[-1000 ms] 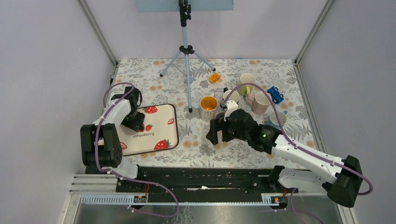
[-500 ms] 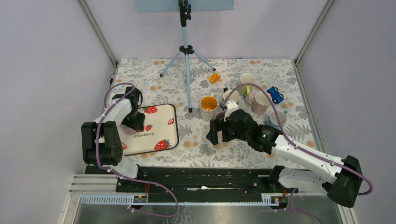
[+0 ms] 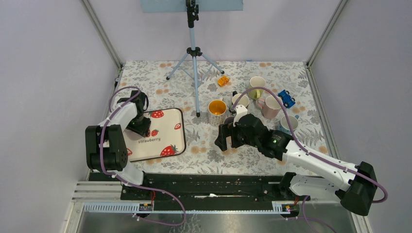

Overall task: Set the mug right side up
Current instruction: Turn over the cup on the tray.

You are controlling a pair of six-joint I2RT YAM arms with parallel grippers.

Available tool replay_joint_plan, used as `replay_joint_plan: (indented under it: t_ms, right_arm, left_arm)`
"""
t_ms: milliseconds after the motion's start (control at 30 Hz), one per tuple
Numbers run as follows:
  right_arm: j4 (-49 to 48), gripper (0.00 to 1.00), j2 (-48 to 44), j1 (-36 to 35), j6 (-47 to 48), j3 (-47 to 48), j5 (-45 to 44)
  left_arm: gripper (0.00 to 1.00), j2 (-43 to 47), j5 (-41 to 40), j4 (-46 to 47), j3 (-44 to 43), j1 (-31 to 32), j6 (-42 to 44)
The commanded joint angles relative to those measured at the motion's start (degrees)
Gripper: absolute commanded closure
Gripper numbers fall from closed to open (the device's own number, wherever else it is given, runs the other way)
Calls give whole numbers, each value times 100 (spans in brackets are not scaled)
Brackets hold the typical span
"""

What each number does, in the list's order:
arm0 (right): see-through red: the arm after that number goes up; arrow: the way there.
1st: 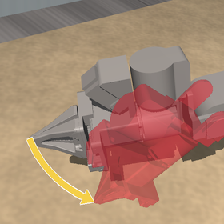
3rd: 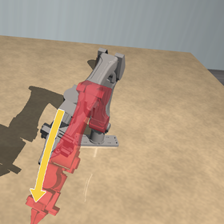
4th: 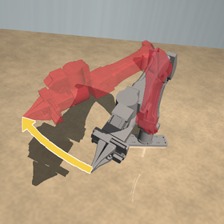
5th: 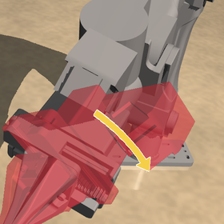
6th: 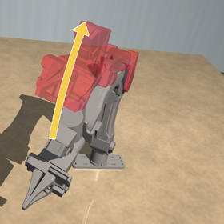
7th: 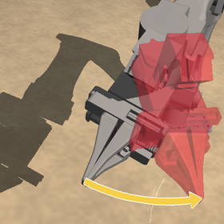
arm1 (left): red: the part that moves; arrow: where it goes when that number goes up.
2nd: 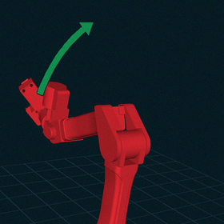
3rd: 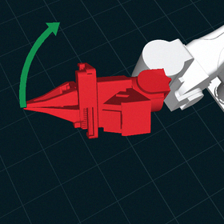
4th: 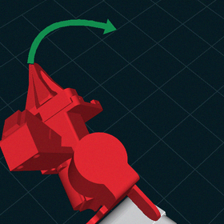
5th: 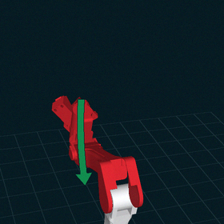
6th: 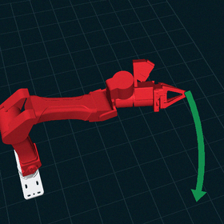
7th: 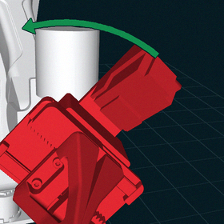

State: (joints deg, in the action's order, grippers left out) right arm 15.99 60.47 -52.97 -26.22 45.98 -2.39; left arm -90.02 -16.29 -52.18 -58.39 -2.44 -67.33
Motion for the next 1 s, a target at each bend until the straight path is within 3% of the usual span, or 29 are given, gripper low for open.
replay_joint_plan:
  t_ms: [0, 500, 667, 767, 833, 867, 967]
  right_arm:
    - [-176, 0, -52, 51, -41, -14, -51]
    - [-210, 0, -27, 51, -43, -36, -43]
    - [-219, 0, -26, 49, -52, -44, -33]
    - [-219, 0, -17, 50, -63, -45, -30]
    - [-232, 0, -9, 50, -68, -53, -26]
    - [-233, 0, -13, 50, -68, -54, -25]
    - [-236, 0, -36, 50, -69, -47, -46]
  left_arm:
    - [60, 18, -88, 90, -204, -45, 79]
    - [59, 20, -122, 77, -317, -75, 97]
    - [64, -20, -131, 77, -324, -78, 90]
    - [73, -34, -113, 105, -330, -77, 108]
    - [86, -41, -92, 132, -296, -73, 134]
    - [99, -35, -73, 180, -278, -73, 166]
    - [100, -14, -9, 248, -277, -74, 323]
